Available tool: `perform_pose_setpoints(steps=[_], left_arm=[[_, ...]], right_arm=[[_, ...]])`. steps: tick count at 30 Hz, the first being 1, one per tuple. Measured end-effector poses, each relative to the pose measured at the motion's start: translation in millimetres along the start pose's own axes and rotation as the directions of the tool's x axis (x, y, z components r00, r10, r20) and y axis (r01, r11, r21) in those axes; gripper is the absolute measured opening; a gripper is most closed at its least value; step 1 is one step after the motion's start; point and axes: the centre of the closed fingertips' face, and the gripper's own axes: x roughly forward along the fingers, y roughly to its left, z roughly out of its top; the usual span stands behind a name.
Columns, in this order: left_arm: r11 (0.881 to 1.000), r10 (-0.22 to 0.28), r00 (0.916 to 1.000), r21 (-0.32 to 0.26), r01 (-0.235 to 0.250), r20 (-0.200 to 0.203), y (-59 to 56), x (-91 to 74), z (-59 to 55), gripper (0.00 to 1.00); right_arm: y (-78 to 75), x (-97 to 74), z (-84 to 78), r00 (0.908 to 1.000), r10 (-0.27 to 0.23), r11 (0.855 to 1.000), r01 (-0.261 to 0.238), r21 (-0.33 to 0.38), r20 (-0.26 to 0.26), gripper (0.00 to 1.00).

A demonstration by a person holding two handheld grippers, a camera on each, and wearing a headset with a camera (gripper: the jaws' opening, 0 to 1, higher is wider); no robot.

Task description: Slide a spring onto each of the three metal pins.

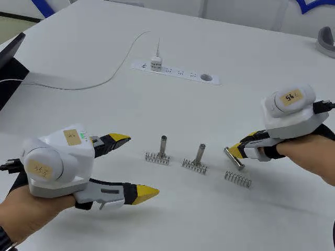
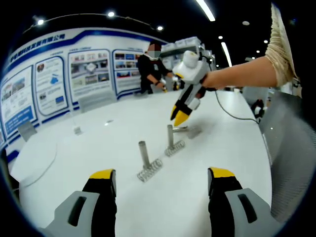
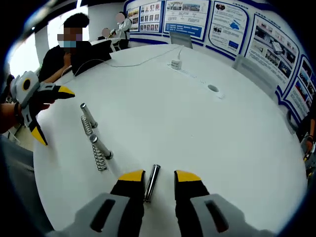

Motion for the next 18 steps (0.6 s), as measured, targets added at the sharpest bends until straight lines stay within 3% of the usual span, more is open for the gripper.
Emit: perform_pose_setpoints(steps=[18], left_arm=[[1.0, -0.004, 1.0, 0.0, 0.004, 0.002, 0.0, 1.4, -1.8, 0.76]], right_arm=[[4.8, 20.4, -6.4, 0.9955, 0.008, 0.999, -0.003, 0.044, -0.095, 0.15]])
